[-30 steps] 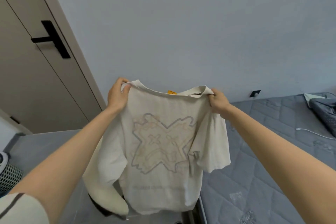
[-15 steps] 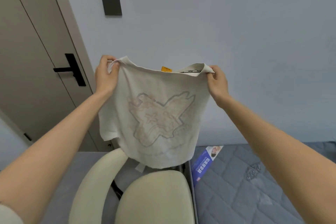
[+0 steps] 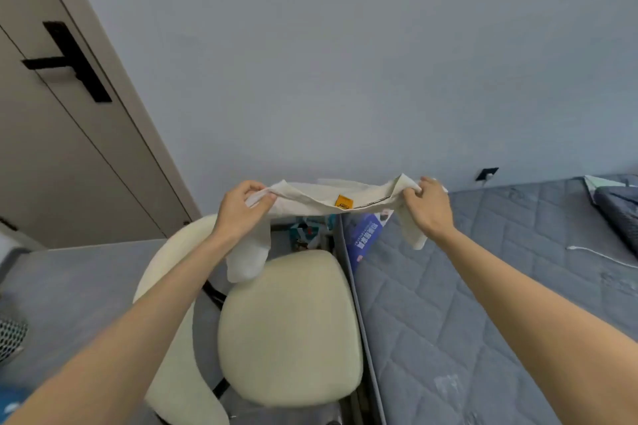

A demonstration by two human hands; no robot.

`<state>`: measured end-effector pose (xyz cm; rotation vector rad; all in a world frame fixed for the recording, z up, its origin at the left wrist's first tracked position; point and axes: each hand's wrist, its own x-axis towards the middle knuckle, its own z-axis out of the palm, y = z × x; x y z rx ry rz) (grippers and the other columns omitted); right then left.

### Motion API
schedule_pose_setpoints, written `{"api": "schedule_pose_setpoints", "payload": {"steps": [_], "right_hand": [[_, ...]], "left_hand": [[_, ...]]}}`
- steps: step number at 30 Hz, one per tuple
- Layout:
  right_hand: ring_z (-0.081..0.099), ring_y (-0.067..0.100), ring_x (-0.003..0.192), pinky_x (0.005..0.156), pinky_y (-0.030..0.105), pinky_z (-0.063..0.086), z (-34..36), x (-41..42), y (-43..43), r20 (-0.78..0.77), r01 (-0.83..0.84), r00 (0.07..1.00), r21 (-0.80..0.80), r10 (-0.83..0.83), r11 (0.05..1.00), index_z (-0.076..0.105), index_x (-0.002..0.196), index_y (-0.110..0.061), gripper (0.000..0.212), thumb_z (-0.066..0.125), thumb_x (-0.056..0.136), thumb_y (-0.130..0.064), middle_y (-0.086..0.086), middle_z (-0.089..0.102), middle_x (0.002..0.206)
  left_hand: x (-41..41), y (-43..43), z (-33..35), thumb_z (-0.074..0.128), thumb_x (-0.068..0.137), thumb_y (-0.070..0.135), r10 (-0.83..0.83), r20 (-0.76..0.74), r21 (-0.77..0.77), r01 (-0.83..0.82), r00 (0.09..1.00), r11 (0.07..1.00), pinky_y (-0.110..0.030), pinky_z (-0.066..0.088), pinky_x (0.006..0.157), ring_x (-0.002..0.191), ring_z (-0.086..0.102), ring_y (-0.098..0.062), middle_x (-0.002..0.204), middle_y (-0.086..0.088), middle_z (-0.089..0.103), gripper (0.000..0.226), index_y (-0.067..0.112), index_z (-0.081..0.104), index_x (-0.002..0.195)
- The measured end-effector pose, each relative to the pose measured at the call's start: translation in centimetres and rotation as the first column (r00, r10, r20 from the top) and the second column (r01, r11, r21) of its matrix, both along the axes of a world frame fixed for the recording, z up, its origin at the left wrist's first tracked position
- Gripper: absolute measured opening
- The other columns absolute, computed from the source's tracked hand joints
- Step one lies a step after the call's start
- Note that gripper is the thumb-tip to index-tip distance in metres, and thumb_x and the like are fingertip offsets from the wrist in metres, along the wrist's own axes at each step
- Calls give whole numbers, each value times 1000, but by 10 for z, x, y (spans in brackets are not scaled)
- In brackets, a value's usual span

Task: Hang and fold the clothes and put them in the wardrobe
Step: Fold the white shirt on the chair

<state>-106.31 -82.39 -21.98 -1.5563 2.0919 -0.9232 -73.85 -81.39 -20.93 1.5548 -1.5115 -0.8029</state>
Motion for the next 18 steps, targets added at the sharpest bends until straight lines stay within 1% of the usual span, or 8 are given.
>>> {"api": "schedule_pose_setpoints", "payload": {"steps": [2, 3, 4, 7, 9, 12, 14, 18], "right_hand": [[47, 29, 123, 81, 32, 39, -48, -12, 27, -23, 32, 999, 129, -29, 991, 46, 63, -4, 29, 44, 89, -17, 17, 57, 113], [43, 29, 130, 90, 33, 40, -72, -18, 41, -41, 42, 999, 194, -35, 980, 51, 70, -2, 27, 44, 89, -19, 19, 53, 130], [44, 30, 129, 94, 34, 40, -95, -24, 54, -59, 46, 998, 249, -32, 967, 53, 76, 1, 28, 44, 90, -21, 20, 49, 137], [52, 37, 114, 85, 34, 44, -161, -42, 94, -112, 28, 994, 376, 15, 926, 54, 74, 5, 34, 45, 89, -24, 21, 54, 122], [48, 37, 116, 80, 32, 42, -198, -52, 121, -143, 34, 989, 465, 37, 885, 56, 79, 4, 31, 47, 88, -24, 15, 51, 124], [40, 37, 117, 77, 36, 45, -244, -63, 154, -195, 5, 971, 600, 140, 800, 52, 81, -2, 23, 48, 88, -23, 8, 46, 127], [34, 38, 119, 79, 40, 47, -267, -69, 172, -215, -5, 957, 656, 194, 755, 50, 92, -2, 20, 48, 89, -22, 10, 44, 128], [22, 37, 131, 85, 43, 47, -303, -79, 200, -203, -34, 946, 715, 254, 698, 46, 115, 1, 33, 51, 90, -20, 11, 41, 130]], "left_hand": [[-10, 24, -45, 67, 88, 19, -89, 15, 82, 87, 996, 993, -2, 37, 63, 79, 54, -4, 86, 7, 60, 10, 13, 59, 91], [-16, 36, -67, 66, 88, 16, -136, 13, 120, 134, 991, 984, -4, 36, 65, 80, 54, -9, 86, 3, 59, 9, 11, 58, 90], [-20, 48, -90, 65, 89, 14, -186, 24, 155, 180, 982, 971, -7, 36, 67, 82, 53, -13, 86, 1, 59, 8, 11, 58, 88], [-33, 83, -160, 61, 91, 23, -322, 123, 326, 269, 939, 906, -23, 38, 71, 84, 55, -23, 89, -6, 60, 8, 18, 56, 88], [-45, 107, -201, 58, 92, 35, -406, 161, 488, 285, 900, 825, -30, 39, 77, 89, 52, -27, 92, -9, 59, 9, 29, 52, 91], [-67, 140, -250, 54, 93, 44, -500, 143, 609, 323, 854, 725, -36, 34, 95, 100, 47, -21, 89, 8, 56, 13, 33, 49, 95], [-82, 161, -280, 53, 92, 48, -550, 140, 658, 338, 823, 673, -34, 30, 93, 101, 46, -18, 89, 13, 54, 17, 33, 49, 95], [-94, 204, -338, 52, 92, 48, -625, 195, 707, 333, 756, 624, -32, 27, 87, 105, 47, -18, 84, 18, 50, 13, 37, 46, 91]]}}
